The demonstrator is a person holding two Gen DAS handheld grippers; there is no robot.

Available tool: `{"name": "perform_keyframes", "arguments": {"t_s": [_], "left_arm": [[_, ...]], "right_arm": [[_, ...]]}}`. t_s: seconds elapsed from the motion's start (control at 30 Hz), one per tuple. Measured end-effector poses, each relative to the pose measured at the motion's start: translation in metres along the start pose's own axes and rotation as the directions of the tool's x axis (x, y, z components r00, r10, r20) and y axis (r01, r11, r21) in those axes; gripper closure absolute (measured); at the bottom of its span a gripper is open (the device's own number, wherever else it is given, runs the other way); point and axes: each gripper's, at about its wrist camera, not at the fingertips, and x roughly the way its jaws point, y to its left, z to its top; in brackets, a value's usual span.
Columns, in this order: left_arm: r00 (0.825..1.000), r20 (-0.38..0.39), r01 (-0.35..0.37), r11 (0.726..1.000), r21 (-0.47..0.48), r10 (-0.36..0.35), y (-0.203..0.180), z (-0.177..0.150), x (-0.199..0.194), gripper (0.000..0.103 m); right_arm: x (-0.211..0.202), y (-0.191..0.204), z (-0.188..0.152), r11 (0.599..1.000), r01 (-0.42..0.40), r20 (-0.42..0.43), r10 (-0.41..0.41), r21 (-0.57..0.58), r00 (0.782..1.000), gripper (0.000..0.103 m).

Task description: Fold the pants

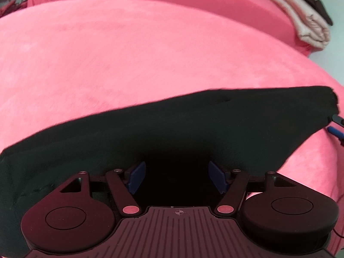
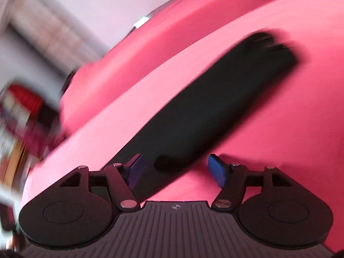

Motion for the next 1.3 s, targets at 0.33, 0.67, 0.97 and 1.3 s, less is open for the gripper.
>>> {"name": "perform_keyframes", "arguments": {"t_s": [0.33, 0.67, 0.97, 1.3], "left_arm": [[0.998, 0.005, 0.069, 0.997, 0.046, -0.069, -0.042, 0.020, 0.022, 0.000], [0.998, -0.022, 0.068, 0.997, 0.025, -0.067, -0.043, 0.019, 0.037, 0.000], [0.999, -0.021, 0.047, 0.998, 0.029, -0.047, -0.045, 0.018, 0.031, 0.000], [0.998, 0.056, 0.025, 0.999, -0.026, -0.023, -0.017, 0.000, -0.010, 0.000]], "right_arm": [[-0.001, -0.071, 0.045, 0.924, 0.007, 0.071, -0.037, 0.382, 0.997, 0.041], [0.032, -0.069, 0.045, 0.918, -0.111, 0.128, 0.067, 0.382, 0.990, 0.041], [0.043, -0.031, 0.050, 0.962, -0.012, 0.106, -0.017, 0.271, 0.994, 0.086], [-0.001, 0.170, -0.012, 0.857, 0.088, 0.270, 0.062, -0.507, 0.961, 0.086]]}}
